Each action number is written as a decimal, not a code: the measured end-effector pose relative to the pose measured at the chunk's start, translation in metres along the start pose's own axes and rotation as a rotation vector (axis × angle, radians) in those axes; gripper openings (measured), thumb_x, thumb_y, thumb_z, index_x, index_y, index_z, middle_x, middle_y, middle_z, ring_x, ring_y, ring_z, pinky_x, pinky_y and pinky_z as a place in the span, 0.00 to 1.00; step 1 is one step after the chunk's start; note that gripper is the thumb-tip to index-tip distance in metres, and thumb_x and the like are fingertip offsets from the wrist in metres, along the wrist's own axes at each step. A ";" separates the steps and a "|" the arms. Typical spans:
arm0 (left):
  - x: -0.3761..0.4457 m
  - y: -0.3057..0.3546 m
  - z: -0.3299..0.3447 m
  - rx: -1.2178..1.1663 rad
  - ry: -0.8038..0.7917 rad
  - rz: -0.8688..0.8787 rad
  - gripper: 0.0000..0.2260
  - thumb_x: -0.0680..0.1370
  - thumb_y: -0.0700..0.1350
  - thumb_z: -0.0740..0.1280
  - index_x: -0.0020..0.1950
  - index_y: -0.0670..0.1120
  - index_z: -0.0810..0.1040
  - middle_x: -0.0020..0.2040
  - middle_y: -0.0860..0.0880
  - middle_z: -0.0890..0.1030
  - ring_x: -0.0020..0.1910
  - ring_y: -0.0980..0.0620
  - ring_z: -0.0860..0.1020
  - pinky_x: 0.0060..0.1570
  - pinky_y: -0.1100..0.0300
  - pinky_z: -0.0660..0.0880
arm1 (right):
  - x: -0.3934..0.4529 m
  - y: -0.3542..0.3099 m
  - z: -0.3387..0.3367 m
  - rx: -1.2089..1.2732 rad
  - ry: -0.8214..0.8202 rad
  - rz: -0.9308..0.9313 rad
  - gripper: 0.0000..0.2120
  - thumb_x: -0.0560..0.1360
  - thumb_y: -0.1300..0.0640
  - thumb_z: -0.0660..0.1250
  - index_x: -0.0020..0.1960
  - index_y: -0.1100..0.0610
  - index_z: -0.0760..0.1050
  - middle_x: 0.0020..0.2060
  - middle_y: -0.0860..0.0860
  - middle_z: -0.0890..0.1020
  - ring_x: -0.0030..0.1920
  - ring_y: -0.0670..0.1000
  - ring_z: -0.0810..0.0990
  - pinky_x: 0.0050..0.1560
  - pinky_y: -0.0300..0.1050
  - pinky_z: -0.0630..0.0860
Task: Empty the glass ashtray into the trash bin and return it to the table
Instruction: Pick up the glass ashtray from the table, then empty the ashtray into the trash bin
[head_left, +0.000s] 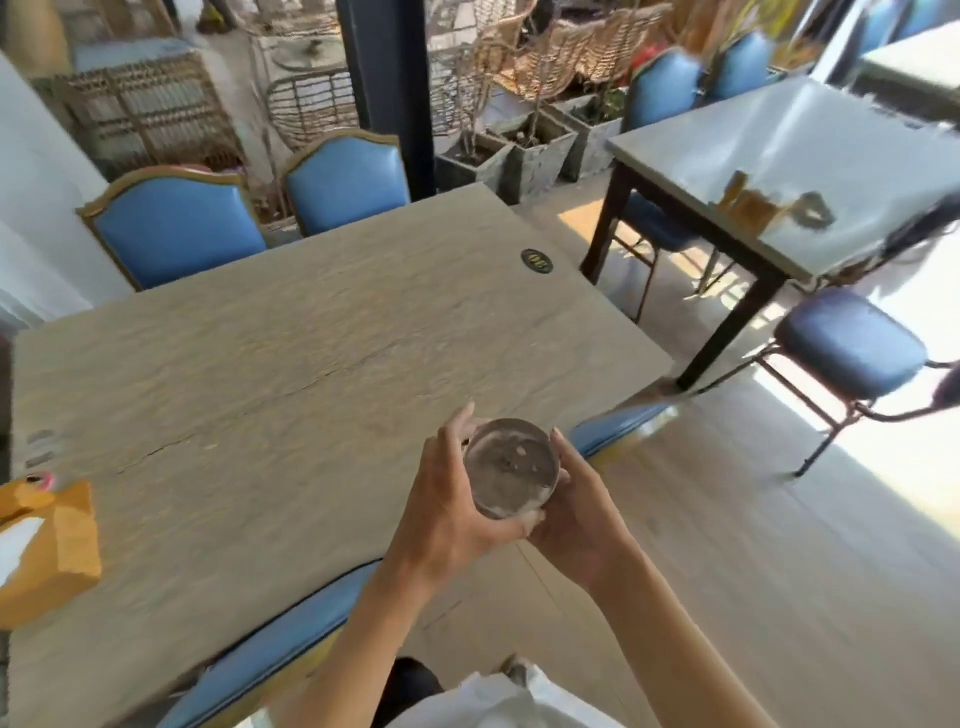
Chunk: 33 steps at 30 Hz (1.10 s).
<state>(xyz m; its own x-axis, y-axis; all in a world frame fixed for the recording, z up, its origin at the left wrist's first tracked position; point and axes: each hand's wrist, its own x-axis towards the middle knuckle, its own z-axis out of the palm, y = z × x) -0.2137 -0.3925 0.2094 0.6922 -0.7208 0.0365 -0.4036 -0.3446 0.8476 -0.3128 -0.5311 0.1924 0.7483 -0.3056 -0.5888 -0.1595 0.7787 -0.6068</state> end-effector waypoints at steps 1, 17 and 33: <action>0.004 0.009 0.013 -0.002 -0.023 0.015 0.57 0.60 0.61 0.83 0.79 0.58 0.51 0.73 0.56 0.68 0.69 0.62 0.69 0.58 0.82 0.66 | -0.005 -0.007 -0.012 0.040 0.008 -0.003 0.28 0.83 0.37 0.59 0.61 0.57 0.85 0.57 0.57 0.87 0.53 0.56 0.87 0.53 0.50 0.82; 0.118 0.050 0.153 0.091 -0.413 0.073 0.45 0.68 0.68 0.74 0.78 0.57 0.57 0.77 0.58 0.63 0.74 0.61 0.63 0.69 0.63 0.65 | -0.005 -0.113 -0.189 0.403 0.127 -0.195 0.34 0.79 0.36 0.64 0.76 0.59 0.73 0.73 0.66 0.75 0.76 0.69 0.71 0.51 0.57 0.83; 0.349 0.041 0.298 0.205 -0.550 -0.030 0.29 0.77 0.54 0.72 0.74 0.47 0.68 0.71 0.52 0.74 0.71 0.54 0.72 0.68 0.64 0.67 | 0.099 -0.302 -0.325 0.434 0.324 -0.147 0.37 0.78 0.35 0.62 0.77 0.60 0.69 0.71 0.69 0.77 0.68 0.64 0.75 0.53 0.54 0.75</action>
<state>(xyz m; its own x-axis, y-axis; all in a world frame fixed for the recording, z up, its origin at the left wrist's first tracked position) -0.1670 -0.8374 0.0989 0.3150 -0.8963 -0.3120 -0.5340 -0.4391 0.7225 -0.3992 -0.9749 0.1440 0.4954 -0.5273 -0.6903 0.2622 0.8484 -0.4599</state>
